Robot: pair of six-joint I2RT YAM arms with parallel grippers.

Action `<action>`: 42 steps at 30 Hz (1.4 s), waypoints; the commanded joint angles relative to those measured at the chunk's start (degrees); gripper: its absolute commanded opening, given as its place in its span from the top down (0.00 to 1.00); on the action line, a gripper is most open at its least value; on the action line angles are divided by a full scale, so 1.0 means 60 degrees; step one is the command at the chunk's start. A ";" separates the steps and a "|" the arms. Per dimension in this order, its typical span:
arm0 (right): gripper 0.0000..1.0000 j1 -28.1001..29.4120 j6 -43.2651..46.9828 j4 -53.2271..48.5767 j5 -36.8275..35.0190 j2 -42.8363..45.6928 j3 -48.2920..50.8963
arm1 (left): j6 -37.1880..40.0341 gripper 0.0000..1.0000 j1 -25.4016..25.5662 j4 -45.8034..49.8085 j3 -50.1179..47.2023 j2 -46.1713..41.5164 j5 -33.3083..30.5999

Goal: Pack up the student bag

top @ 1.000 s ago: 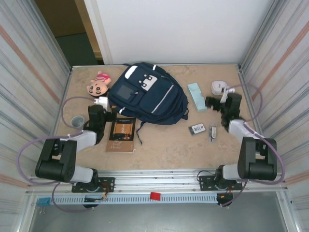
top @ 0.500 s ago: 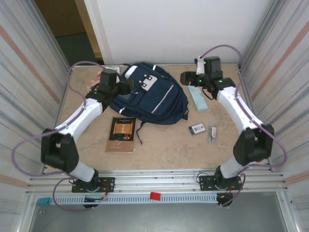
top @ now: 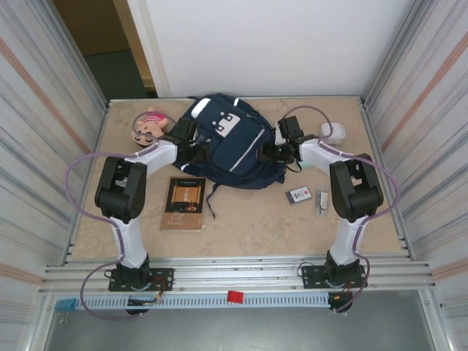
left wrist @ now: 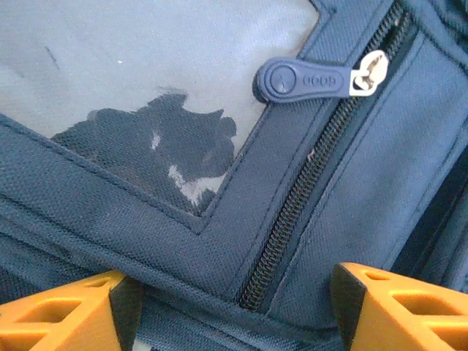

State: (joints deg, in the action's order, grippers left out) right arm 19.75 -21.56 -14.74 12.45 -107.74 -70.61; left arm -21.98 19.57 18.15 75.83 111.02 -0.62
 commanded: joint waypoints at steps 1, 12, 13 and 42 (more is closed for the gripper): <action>0.31 0.0438 -0.1048 0.0092 0.0400 0.0762 0.1300 | -0.0149 0.29 0.0121 -0.0030 0.0425 0.0582 0.0316; 0.31 0.2810 -0.3055 0.1148 -0.0438 0.2654 0.3747 | -0.0323 0.31 0.0643 0.0043 -0.0246 0.0591 0.0098; 0.31 0.3101 -0.3254 0.1074 -0.0530 0.2788 0.3735 | -0.0398 0.31 0.0645 -0.0060 -0.0506 0.0413 0.0035; 0.37 0.2417 -0.4010 0.0894 -0.0208 0.1930 0.3360 | -0.0820 0.32 0.0708 -0.1083 -0.1076 0.0223 0.0255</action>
State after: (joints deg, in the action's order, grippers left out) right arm 28.82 -40.23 -9.45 9.65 -95.64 -54.72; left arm -26.89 23.59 11.44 69.21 108.33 1.72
